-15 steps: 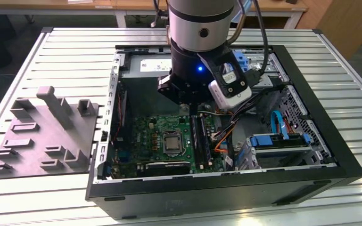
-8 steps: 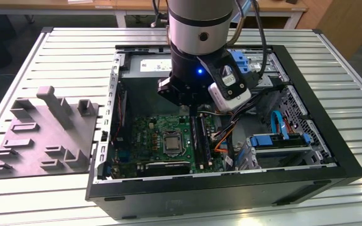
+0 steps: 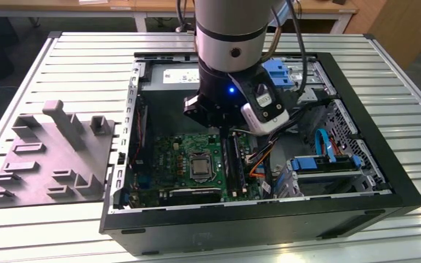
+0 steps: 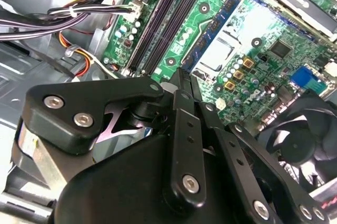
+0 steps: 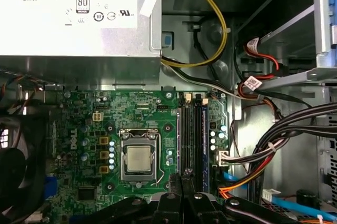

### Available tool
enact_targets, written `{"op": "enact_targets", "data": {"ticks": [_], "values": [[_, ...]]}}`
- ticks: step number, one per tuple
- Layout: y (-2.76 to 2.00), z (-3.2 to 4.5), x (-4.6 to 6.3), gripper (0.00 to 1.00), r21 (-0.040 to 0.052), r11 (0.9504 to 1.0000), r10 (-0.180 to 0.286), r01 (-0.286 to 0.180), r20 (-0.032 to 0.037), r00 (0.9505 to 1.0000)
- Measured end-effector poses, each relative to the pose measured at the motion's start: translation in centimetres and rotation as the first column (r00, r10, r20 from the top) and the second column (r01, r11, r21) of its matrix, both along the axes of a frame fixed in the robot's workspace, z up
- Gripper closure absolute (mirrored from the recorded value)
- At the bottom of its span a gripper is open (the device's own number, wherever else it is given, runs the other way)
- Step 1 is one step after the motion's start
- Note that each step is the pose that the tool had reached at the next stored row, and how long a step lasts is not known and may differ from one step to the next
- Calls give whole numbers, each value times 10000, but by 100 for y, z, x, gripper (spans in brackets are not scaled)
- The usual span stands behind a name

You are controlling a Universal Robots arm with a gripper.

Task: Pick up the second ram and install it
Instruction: 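Insert the second ram into the second slot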

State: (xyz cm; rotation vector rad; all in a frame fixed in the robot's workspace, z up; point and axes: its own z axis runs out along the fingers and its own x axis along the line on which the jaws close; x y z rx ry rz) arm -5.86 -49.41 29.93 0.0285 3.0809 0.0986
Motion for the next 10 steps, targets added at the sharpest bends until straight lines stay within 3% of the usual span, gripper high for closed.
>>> {"op": "enact_targets", "data": {"ticks": [10], "values": [[0, -169, 0, 88, 0, 10000, 0, 0, 0, 10000]]}}
